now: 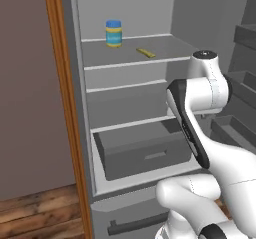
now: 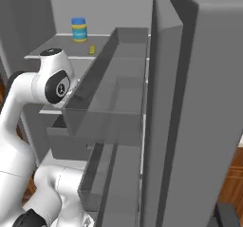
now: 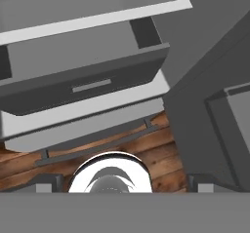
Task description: Retrieve the butter from the fridge and place it on a plate on the dining table. Then retrieve the butter knife by the fridge and place it near the plate.
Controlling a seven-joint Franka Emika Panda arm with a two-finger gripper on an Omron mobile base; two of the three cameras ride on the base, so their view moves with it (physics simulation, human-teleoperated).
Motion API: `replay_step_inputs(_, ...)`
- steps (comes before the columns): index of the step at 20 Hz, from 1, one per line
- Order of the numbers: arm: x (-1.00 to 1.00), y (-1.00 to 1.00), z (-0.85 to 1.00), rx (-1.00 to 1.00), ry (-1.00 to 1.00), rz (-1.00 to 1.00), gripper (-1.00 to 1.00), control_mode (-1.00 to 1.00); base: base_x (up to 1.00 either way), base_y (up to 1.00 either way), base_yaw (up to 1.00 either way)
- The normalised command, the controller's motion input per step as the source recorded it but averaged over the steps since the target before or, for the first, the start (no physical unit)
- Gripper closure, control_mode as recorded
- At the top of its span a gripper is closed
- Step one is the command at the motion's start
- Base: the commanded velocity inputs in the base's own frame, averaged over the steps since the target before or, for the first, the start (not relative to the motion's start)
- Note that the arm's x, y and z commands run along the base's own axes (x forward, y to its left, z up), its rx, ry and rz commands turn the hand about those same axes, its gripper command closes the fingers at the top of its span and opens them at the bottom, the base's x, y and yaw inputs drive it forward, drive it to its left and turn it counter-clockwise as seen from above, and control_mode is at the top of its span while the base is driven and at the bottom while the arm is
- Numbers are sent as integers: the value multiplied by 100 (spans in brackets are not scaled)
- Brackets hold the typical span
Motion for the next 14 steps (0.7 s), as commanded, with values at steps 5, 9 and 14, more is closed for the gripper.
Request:
replay_step_inputs(5,0,0,0,0,0,0,-100,100,0,28,14)
replay_step_inputs(9,0,0,0,0,0,0,-100,100,1,47,11)
replay_step_inputs(14,0,0,0,0,0,0,-100,100,0,57,12)
